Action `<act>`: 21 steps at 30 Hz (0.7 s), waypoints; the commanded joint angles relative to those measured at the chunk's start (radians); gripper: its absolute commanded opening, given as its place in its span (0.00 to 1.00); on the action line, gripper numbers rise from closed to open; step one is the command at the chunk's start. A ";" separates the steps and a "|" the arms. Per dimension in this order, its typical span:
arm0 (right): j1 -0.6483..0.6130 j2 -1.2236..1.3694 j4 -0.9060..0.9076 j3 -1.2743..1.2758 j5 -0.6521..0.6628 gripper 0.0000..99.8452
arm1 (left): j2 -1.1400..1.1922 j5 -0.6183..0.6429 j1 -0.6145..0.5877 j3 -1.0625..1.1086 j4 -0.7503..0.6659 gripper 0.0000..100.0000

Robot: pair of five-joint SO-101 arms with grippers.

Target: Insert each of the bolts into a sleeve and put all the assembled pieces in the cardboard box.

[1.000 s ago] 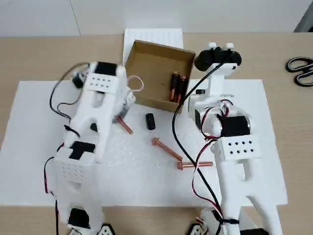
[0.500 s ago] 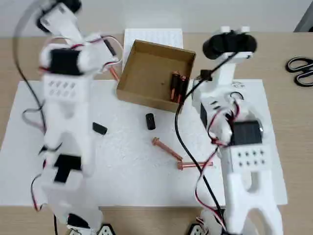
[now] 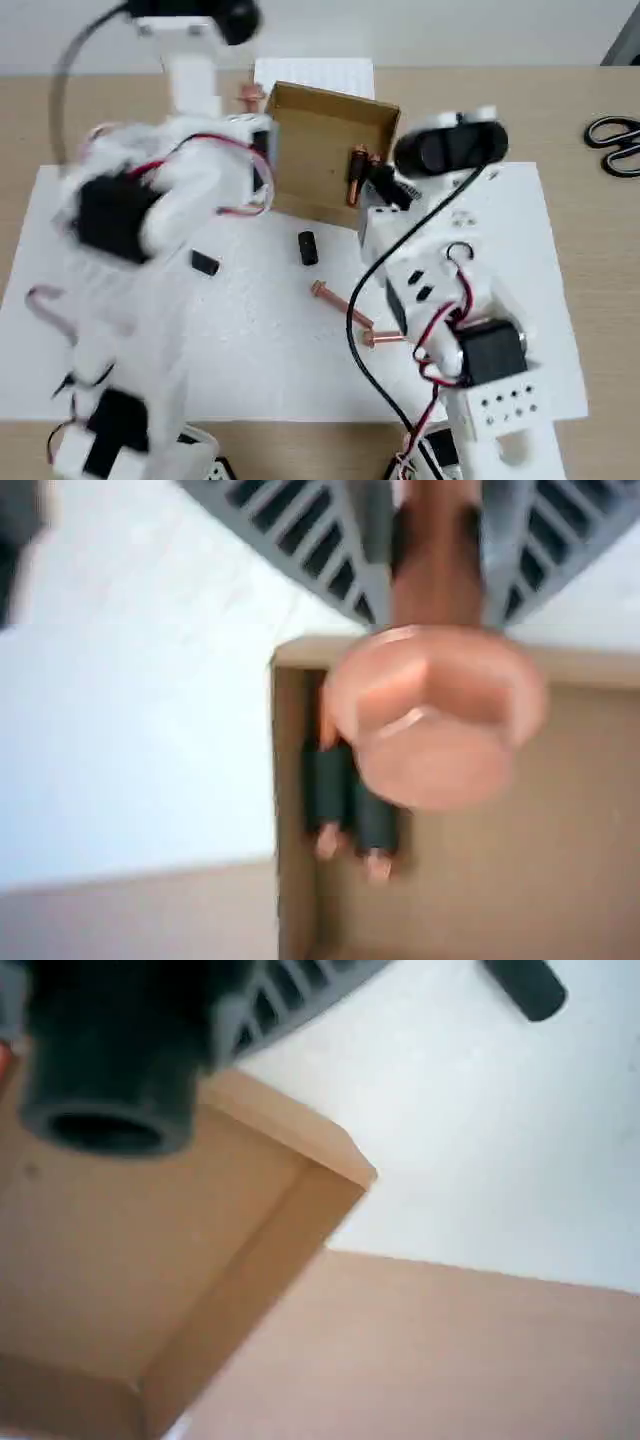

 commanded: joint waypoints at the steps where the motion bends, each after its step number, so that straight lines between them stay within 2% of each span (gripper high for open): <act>1: -0.008 -0.119 -0.094 0.083 -0.009 0.00 | -0.112 0.012 0.006 0.107 -0.026 0.01; 3: -0.012 -0.182 -0.136 0.153 -0.009 0.00 | -0.140 0.012 0.006 0.219 -0.038 0.01; 6: -0.012 -0.259 -0.189 0.250 -0.008 0.00 | -0.204 0.052 0.015 0.423 -0.153 0.01; 8: -0.013 -0.298 -0.222 0.325 -0.008 0.00 | -0.298 0.098 0.054 0.550 -0.267 0.01; 13: -0.015 -0.371 -0.300 0.453 -0.008 0.00 | -0.585 0.051 0.114 0.966 -0.618 0.01; 17: -0.097 -0.381 -0.386 0.557 -0.009 0.00 | -0.747 0.049 0.129 1.256 -0.844 0.01; 21: -0.223 -0.389 -0.547 0.727 0.006 0.00 | -0.812 0.046 0.152 1.379 -0.996 0.01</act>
